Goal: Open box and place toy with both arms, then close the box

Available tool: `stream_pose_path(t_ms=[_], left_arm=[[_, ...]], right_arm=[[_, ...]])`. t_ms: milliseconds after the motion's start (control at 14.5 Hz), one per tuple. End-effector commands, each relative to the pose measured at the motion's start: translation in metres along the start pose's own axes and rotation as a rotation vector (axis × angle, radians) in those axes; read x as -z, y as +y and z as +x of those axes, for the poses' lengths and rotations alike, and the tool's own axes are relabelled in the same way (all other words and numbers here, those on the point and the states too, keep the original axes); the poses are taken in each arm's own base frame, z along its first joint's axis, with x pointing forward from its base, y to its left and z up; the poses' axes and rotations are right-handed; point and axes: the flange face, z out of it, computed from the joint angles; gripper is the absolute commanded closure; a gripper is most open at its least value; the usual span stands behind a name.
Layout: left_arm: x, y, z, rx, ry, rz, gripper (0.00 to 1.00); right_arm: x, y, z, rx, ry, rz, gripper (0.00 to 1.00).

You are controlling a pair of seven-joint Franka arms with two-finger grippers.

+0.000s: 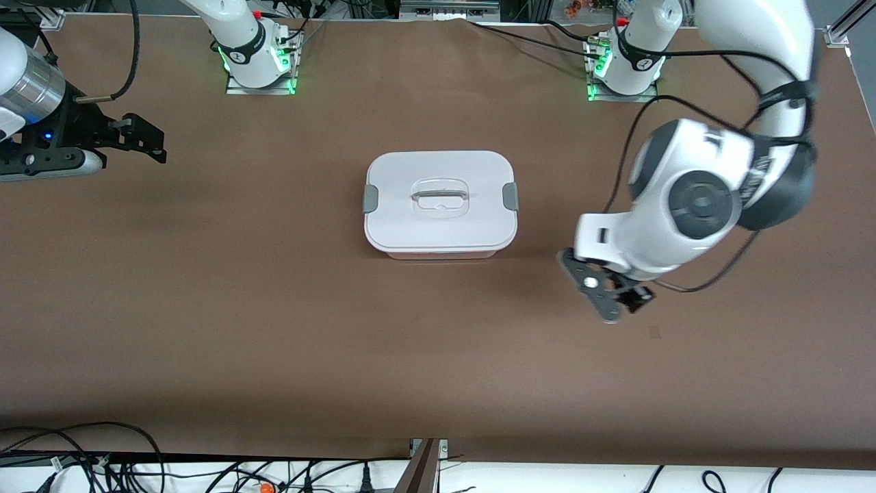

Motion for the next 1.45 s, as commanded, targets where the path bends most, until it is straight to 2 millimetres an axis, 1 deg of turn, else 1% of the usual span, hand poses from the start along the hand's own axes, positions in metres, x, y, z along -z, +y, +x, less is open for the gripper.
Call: stream_pose_path(t_ms=[0,138,276,345,414,552,690,828,897,1034,1103,1172,1379], left_arm=[[0.055,-0.045,-0.063,0.117,0.025,0.06,0.0],[0.08,-0.066,-0.096,0.211,0.049,0.085,0.0],[0.101,-0.093,-0.14,0.395,0.078,0.095,0.0],[0.112,-0.096,-0.157,0.463,0.096,0.074,0.0],[0.117,-0.092,-0.174,0.523,0.097,0.04,0.0],[0.127,-0.083,-0.2,0.678,0.072,0.008,0.0],[0.135,-0.069,-0.212,0.827,0.026,-0.023,0.0],[0.144,-0.062,-0.219,0.862,0.021,-0.022,0.0],[0.144,-0.061,-0.224,0.864,0.017,-0.023,0.0],[0.129,-0.062,-0.226,0.862,-0.012,-0.039,0.0],[0.128,-0.063,-0.225,0.863,-0.019,-0.042,0.0],[0.12,-0.066,-0.224,0.863,-0.031,-0.05,0.0],[0.118,-0.068,-0.224,0.864,-0.037,-0.045,0.0]], right_arm=[[0.005,0.0,0.001,-0.018,0.001,0.006,0.0],[0.005,0.0,0.001,-0.018,0.001,0.006,0.0],[0.005,-0.002,0.001,-0.02,0.0,0.017,0.0],[0.005,-0.002,0.001,-0.02,0.0,0.02,0.0],[0.005,-0.002,0.001,-0.02,-0.002,0.02,0.0],[0.005,-0.002,0.001,-0.02,-0.004,0.02,0.0],[0.004,-0.002,0.001,-0.02,-0.007,0.02,0.0],[0.005,-0.002,0.001,-0.02,-0.005,0.02,0.0],[0.005,-0.002,0.001,-0.02,-0.005,0.02,0.0],[0.005,-0.002,0.001,-0.02,-0.005,0.02,0.0],[0.005,-0.002,0.001,-0.02,-0.005,0.02,0.0],[0.005,-0.002,0.001,-0.02,-0.005,0.02,0.0],[0.005,-0.002,0.001,-0.02,-0.005,0.02,0.0]])
